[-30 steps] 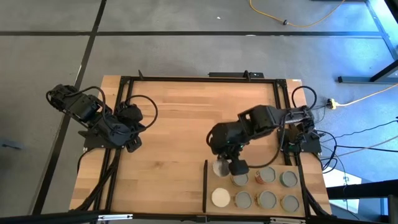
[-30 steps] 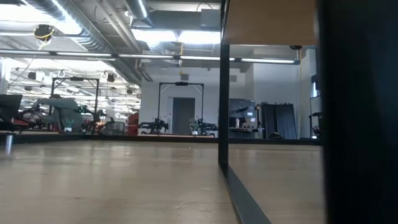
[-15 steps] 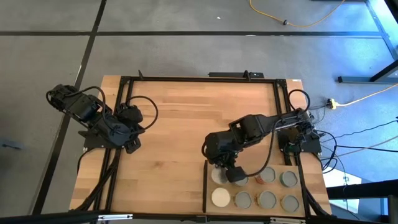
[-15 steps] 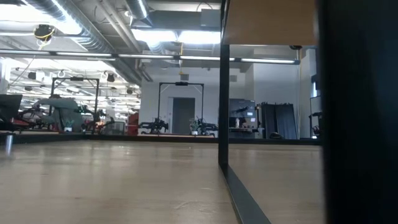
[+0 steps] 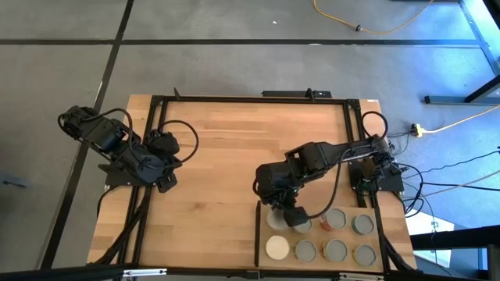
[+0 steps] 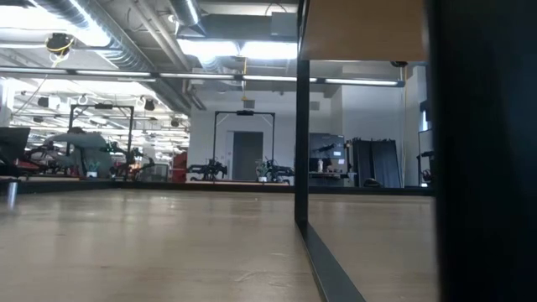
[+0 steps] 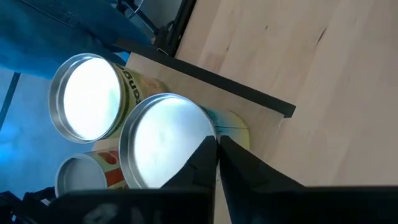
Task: Pick and place cans onto a shelf
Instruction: Put the canned carrots on the shelf
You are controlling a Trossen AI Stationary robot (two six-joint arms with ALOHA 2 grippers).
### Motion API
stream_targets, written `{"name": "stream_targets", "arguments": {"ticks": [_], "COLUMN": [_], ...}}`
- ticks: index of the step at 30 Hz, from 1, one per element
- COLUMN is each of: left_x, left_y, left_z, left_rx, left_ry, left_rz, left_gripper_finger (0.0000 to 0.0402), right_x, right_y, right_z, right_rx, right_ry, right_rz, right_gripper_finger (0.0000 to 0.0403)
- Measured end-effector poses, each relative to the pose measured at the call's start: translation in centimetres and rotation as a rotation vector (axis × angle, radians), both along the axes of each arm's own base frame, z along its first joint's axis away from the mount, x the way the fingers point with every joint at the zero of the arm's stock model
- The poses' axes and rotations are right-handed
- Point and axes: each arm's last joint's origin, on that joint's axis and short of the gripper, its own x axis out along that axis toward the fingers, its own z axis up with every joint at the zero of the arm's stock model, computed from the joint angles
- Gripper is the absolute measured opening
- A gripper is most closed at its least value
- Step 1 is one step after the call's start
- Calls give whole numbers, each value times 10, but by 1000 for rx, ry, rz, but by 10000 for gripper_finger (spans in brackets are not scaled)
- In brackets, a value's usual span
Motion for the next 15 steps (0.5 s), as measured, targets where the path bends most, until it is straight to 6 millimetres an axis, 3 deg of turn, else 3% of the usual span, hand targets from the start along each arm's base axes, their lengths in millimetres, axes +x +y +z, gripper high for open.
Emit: {"name": "stream_targets", "arguments": {"ticks": [15], "left_x": [0], "left_y": [0], "left_z": [0], "left_rx": [0], "left_ry": [0], "left_rz": [0], "left_gripper_finger": [37], "right_x": [0], "right_y": [-1], "right_z": [0], "right_rx": [-5], "right_ry": [-5], "right_rz": [10], "right_gripper_finger": [18]}}
